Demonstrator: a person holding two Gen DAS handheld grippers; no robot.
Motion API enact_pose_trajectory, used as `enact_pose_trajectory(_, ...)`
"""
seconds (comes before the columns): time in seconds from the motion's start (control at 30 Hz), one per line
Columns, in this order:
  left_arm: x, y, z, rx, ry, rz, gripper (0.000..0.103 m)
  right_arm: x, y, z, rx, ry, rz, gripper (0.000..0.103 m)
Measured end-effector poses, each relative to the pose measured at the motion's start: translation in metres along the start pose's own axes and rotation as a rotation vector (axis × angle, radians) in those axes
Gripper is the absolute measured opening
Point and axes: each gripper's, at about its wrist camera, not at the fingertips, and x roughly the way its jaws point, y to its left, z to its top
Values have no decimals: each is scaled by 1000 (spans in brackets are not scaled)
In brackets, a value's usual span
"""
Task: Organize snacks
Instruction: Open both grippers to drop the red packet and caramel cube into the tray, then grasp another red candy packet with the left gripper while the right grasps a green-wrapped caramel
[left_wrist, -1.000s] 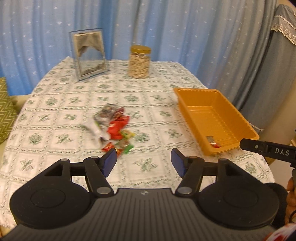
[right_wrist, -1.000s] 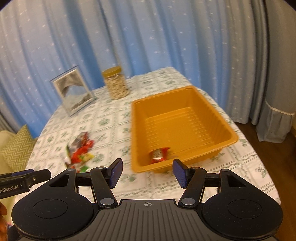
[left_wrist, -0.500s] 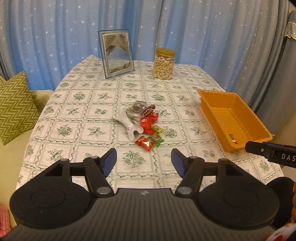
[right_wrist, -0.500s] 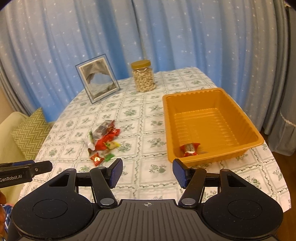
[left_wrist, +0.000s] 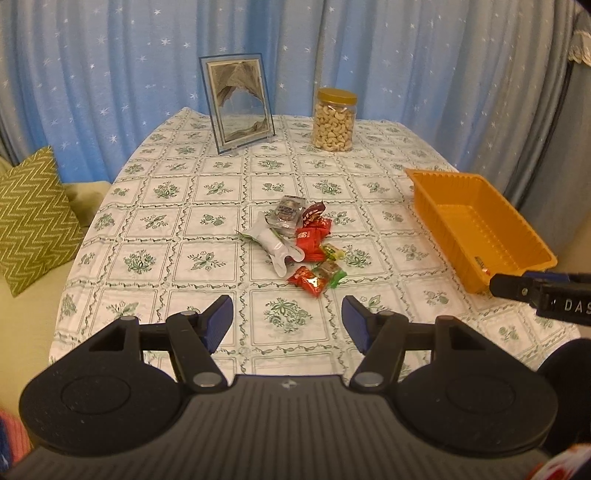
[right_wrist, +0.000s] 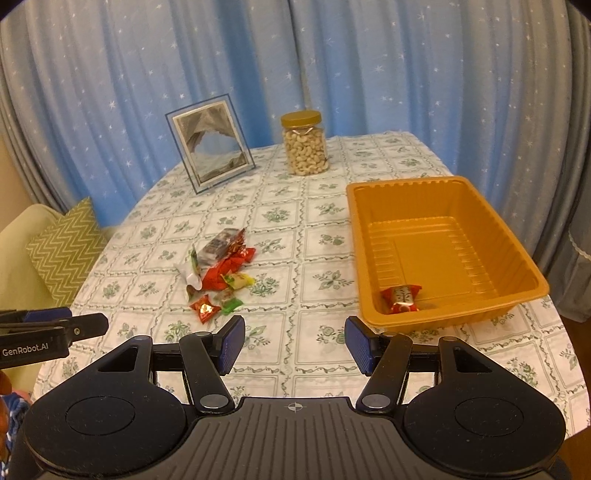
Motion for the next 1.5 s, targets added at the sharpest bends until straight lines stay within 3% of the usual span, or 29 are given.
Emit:
enact_pose_trajectory(0.43,61,11,12,208,59,-129,59,57,14,-2,-58,56,29,60)
enact_pose_trajectory(0.63,106,2,11,371,89,-198,45,87,12,-5,-48,90,27,60)
enact_pose_trajectory(0.8,139,-4,11,444,99,-249,44,106,8,-8,-39,119,20,60)
enact_pose_trajectory(1.13,184,-8,13,458,136,-293,43,130,1,-11,-31,152,7,60)
enact_pose_trajectory(1.27,185,-3,14,420,140,-306,31,139,2,-8,-34,152,9,60)
enact_pose_trajectory(1.5,164,16,15,326,143,-275,28,153,22,0,-85,139,60,60)
